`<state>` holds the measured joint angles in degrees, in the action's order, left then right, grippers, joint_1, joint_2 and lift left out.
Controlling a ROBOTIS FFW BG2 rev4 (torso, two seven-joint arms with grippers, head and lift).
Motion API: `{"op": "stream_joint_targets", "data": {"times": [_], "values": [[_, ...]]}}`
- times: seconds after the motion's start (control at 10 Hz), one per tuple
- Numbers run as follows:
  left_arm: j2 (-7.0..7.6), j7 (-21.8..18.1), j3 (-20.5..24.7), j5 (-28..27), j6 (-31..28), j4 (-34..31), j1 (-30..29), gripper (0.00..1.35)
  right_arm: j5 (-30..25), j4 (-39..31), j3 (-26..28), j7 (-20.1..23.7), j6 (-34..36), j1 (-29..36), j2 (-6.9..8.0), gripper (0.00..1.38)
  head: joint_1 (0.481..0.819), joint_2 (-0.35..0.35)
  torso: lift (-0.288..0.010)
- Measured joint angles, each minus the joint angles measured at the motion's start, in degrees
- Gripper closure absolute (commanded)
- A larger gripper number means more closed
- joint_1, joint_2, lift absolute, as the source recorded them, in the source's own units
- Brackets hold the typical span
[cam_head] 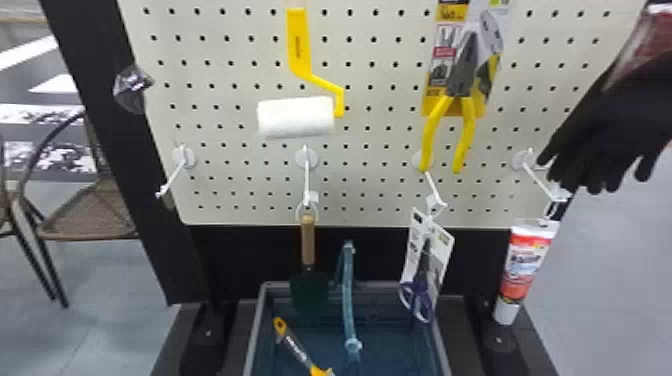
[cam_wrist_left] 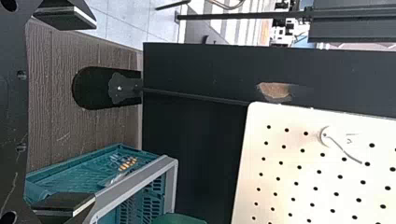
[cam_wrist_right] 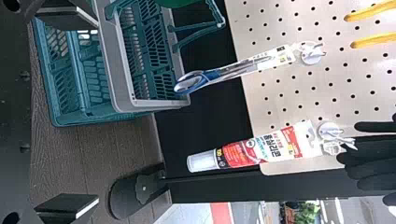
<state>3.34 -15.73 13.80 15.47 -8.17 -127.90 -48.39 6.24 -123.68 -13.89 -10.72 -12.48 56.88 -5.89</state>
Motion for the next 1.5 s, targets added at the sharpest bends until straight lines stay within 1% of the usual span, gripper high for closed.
{"op": "stream_joint_targets", "data": {"times": [1.5], "values": [[0.00, 0.0, 0.0, 0.0, 0.0, 0.0, 0.0, 0.00, 0.0, 0.0, 0.0, 0.0, 0.0, 0.0, 0.00, 0.00, 0.549, 0.000, -0.100]]}}
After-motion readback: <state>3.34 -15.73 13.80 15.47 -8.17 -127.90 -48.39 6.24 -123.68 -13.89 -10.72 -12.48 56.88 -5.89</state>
